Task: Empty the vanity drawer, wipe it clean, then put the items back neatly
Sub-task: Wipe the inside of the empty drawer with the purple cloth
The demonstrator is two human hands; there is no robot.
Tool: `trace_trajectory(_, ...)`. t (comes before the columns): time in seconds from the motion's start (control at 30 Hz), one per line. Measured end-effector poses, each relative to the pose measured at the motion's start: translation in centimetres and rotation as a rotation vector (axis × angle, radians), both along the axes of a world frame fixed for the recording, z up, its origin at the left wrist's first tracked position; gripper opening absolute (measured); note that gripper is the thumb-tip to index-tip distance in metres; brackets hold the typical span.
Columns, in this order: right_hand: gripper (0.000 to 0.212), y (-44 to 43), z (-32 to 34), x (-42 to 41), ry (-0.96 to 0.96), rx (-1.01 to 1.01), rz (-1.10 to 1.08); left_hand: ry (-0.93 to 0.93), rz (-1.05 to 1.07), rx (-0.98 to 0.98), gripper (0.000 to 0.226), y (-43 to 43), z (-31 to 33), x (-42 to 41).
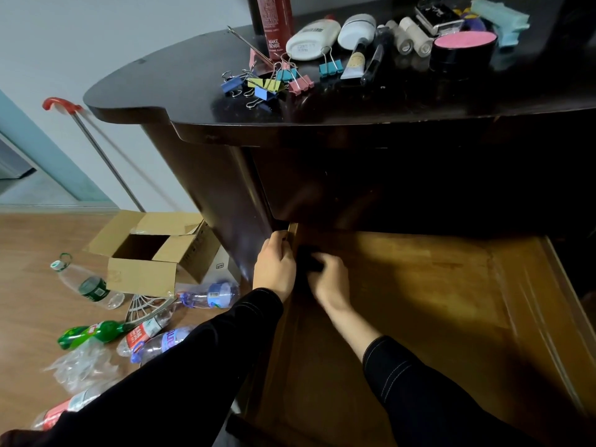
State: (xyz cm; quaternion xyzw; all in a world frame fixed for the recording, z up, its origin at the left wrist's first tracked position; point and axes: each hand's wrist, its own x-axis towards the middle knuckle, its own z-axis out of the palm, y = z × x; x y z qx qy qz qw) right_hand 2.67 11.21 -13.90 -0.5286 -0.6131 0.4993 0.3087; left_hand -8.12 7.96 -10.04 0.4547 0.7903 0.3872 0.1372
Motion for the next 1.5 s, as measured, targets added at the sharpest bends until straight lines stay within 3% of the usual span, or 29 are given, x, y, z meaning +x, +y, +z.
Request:
trace_trajectory(0.13,0.034,-0.9,1.0,-0.5,0.145,0.159,-0.036,-0.016,0.012,-0.016,0.023,0.0,0.1,0.1)
trace_trajectory(0.3,0.042,-0.5,-0.2,0.8,-0.026,-0.060,0.052,0.005,0.021,-0.011,0.023,0.0,0.1,0.2)
trace_trajectory(0.5,0.040,-1.5,1.0,-0.1,0.130,0.189,-0.025,-0.005,0.009,-0.013,0.023,0.1,0.1,0.0)
trace_trajectory(0.63,0.044,-1.0,-0.4,1.0,-0.023,-0.052,0.076,0.007,0.024,-0.006,0.025,0.0,0.1,0.1)
trace_trajectory(0.83,0.042,-2.1,1.2,0.0,0.181,0.156,-0.016,0.001,0.013,-0.014,0.023,0.1,0.0,0.0)
trace_trajectory(1.0,0.043,-2.0,-0.5,1.0,0.017,-0.074,0.042,0.000,0.021,-0.004,0.024,0.0,-0.1,0.1)
trace_trajectory(1.2,0.041,-2.7,0.8,0.3,0.145,0.165,-0.021,-0.017,0.000,-0.012,0.028,0.0,-0.1,-0.1)
trace_trajectory(1.33,0.043,-2.1,-0.5,1.4,-0.023,-0.068,0.104,-0.005,0.009,-0.014,0.030,-0.1,-0.1,0.0)
trace_trajectory(1.5,0.039,-2.5,1.3,0.6,0.128,0.129,-0.001,-0.039,0.009,-0.006,0.031,0.0,-0.1,-0.1)
